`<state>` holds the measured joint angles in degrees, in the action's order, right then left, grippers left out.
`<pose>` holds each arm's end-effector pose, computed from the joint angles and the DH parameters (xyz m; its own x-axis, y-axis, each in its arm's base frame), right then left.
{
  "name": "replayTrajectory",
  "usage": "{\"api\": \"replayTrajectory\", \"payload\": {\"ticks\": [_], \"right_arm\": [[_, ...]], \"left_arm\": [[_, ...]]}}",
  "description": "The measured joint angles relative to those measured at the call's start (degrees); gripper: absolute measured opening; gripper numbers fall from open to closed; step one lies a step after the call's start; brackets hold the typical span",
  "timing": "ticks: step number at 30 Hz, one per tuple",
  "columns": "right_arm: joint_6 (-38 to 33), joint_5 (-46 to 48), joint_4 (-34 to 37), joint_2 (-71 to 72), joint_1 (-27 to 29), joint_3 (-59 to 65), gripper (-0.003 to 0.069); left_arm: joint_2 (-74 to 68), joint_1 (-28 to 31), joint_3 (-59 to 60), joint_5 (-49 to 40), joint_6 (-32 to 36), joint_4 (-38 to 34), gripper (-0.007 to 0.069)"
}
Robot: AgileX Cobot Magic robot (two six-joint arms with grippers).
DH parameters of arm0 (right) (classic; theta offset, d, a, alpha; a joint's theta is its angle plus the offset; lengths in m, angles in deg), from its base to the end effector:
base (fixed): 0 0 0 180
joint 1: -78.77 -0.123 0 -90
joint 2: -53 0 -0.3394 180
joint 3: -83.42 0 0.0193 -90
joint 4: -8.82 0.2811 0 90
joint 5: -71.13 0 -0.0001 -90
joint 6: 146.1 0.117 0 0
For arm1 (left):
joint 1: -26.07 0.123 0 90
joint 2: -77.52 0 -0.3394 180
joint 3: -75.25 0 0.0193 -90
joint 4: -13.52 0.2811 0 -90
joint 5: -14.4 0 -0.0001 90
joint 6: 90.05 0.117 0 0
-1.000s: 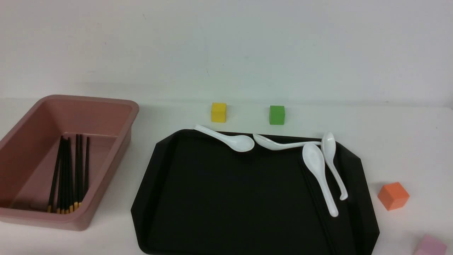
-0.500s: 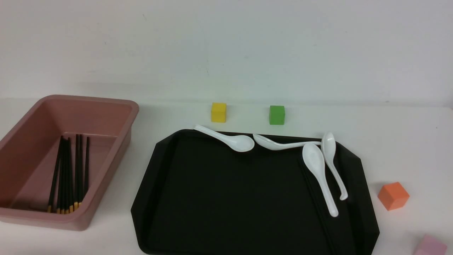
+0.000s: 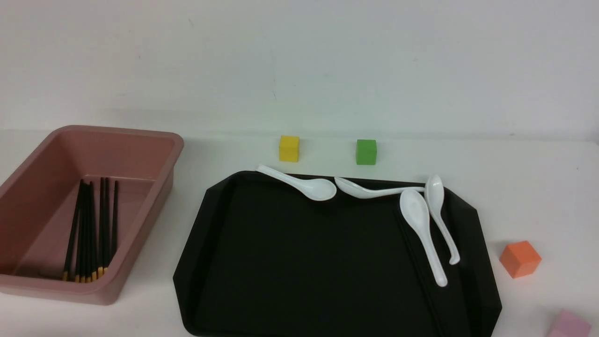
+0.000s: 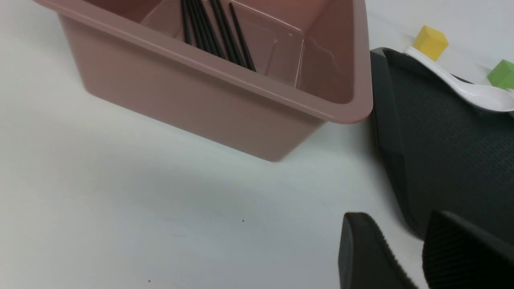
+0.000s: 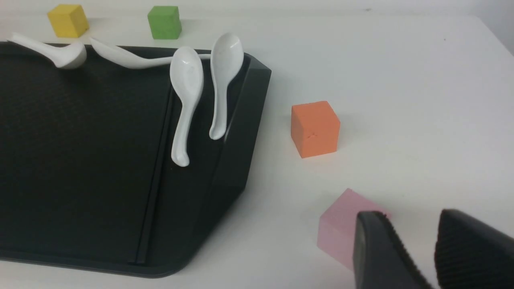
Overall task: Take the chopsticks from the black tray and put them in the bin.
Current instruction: Use the right arm to grab a pair of chopsticks
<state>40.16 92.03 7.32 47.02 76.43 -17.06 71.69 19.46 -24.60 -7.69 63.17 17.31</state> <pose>0.0534 0.0011 0.1665 -0.2837 0.0732 -0.9561 -0.0079 0.9969 0.0786 0.0526 -0.0032 0.1601 -0.3186 -0.3606 -0.8766 -0.0373 0.9289 -0.3686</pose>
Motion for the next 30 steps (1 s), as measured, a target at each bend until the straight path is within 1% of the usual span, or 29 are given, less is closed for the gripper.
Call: {"api": "replayTrajectory", "payload": {"ticks": [7, 10, 15, 16, 20, 23, 30], "right_arm": [[0.0, 0.0, 0.4, 0.0, 0.0, 0.0, 0.0239], [0.1, 0.0, 3.3, 0.0, 0.0, 0.0, 0.0239], [3.4, 0.2, 16.0, 0.0, 0.0, 0.0, 0.0239], [5.6, 0.4, 23.4, 0.0, 0.0, 0.1, 0.0239], [7.7, 1.3, 36.6, 0.0, 0.0, 0.2, 0.0239], [7.8, 1.4, 42.2, 0.0, 0.0, 0.3, 0.0239], [6.9, 1.3, 49.0, 0.0, 0.0, 0.3, 0.0239]], "left_arm": [[0.0, 0.0, 0.0, 0.0, 0.0, 0.0, 0.0239], [0.0, 0.0, 0.0, 0.0, 0.0, 0.0, 0.0239], [0.0, 0.0, 0.0, 0.0, 0.0, 0.0, 0.0239], [0.0, 0.0, 0.0, 0.0, 0.0, 0.0, 0.0239], [0.0, 0.0, 0.0, 0.0, 0.0, 0.0, 0.0239], [0.0, 0.0, 0.0, 0.0, 0.0, 0.0, 0.0239], [0.0, 0.0, 0.0, 0.0, 0.0, 0.0, 0.0239]]}}
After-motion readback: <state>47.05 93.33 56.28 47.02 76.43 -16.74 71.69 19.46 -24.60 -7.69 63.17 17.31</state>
